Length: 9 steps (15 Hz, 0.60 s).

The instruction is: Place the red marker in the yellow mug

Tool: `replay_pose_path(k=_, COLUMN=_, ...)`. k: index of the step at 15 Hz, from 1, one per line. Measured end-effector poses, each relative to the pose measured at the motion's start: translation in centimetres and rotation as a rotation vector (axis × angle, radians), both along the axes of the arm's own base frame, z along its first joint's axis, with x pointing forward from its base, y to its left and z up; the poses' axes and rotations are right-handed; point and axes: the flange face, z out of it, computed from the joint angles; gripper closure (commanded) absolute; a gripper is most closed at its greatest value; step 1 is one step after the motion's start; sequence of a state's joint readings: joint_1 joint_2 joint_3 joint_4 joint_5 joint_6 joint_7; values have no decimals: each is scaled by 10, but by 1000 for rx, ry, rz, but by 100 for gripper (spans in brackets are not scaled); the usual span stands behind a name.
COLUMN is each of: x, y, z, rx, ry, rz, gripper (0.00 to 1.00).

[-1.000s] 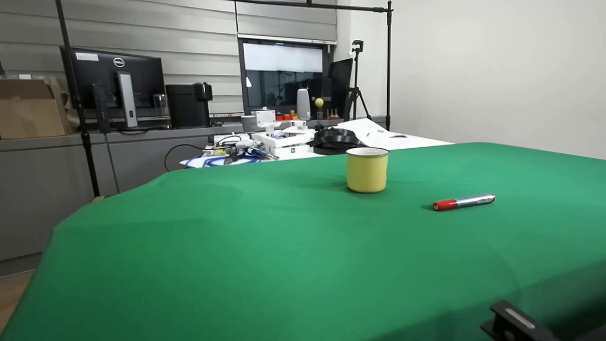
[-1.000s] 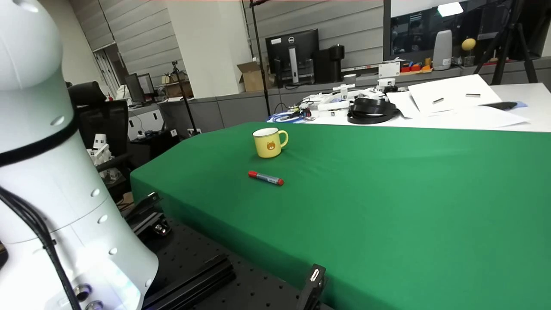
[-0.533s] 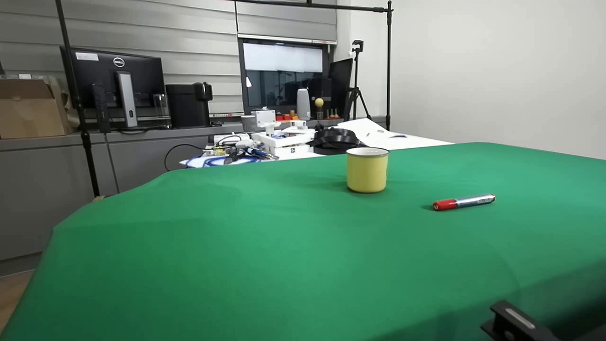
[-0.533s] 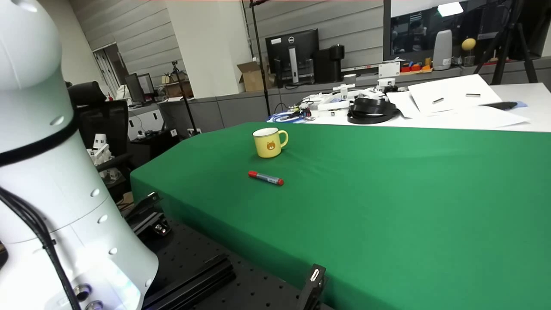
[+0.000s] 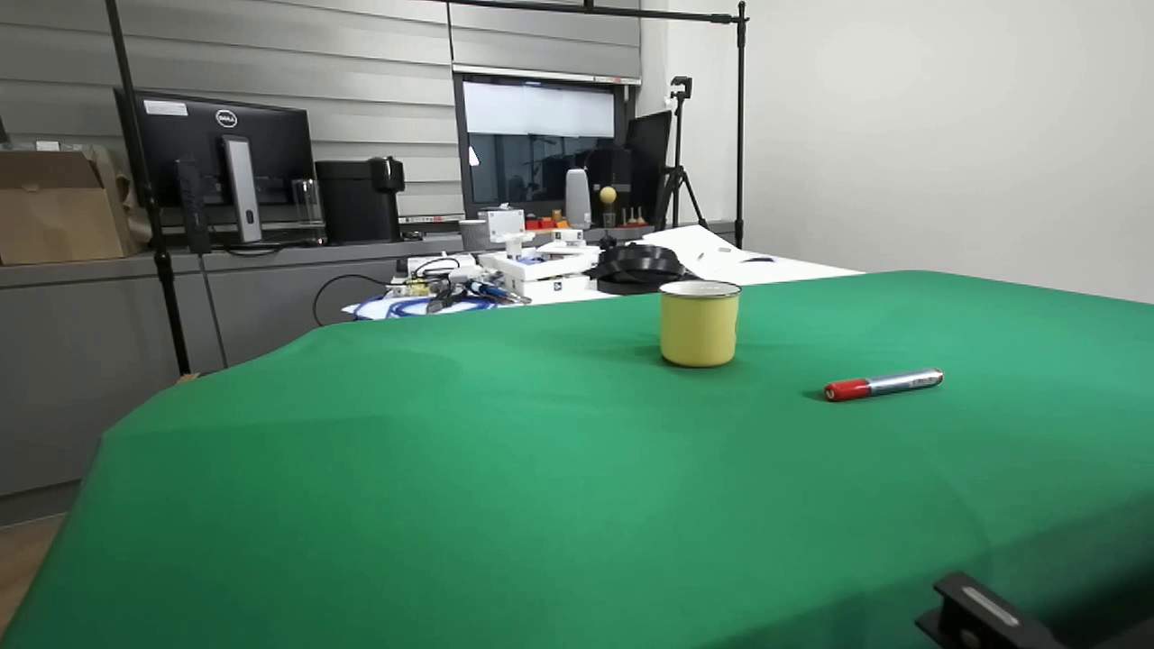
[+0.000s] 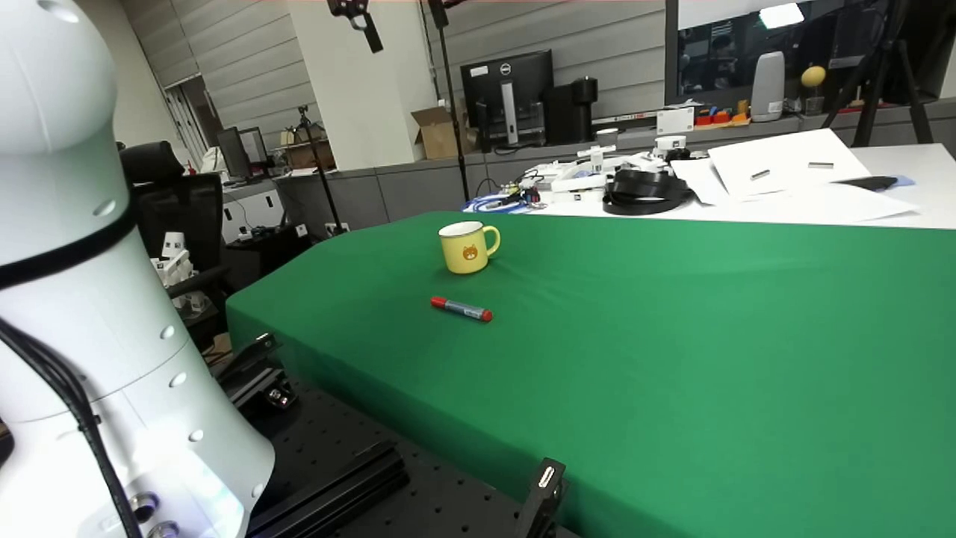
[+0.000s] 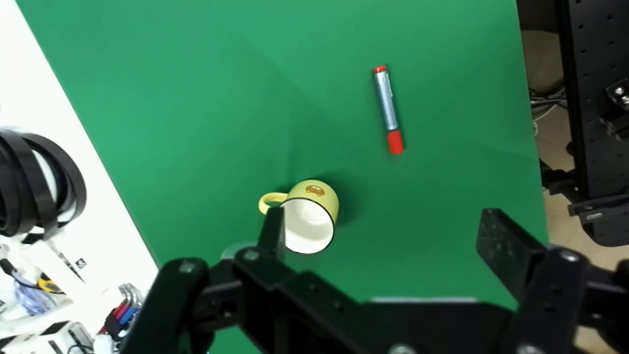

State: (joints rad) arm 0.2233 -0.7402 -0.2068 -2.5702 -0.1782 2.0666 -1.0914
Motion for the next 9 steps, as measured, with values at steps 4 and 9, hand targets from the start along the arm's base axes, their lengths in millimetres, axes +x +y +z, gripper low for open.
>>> replay_pose_path(k=4, x=7, y=1, z=-58, rx=23, ry=109, rz=32, gripper=0)
replay_pose_path(k=9, x=13, y=2, z=-73, rx=15, ry=147, rz=28, gripper=0)
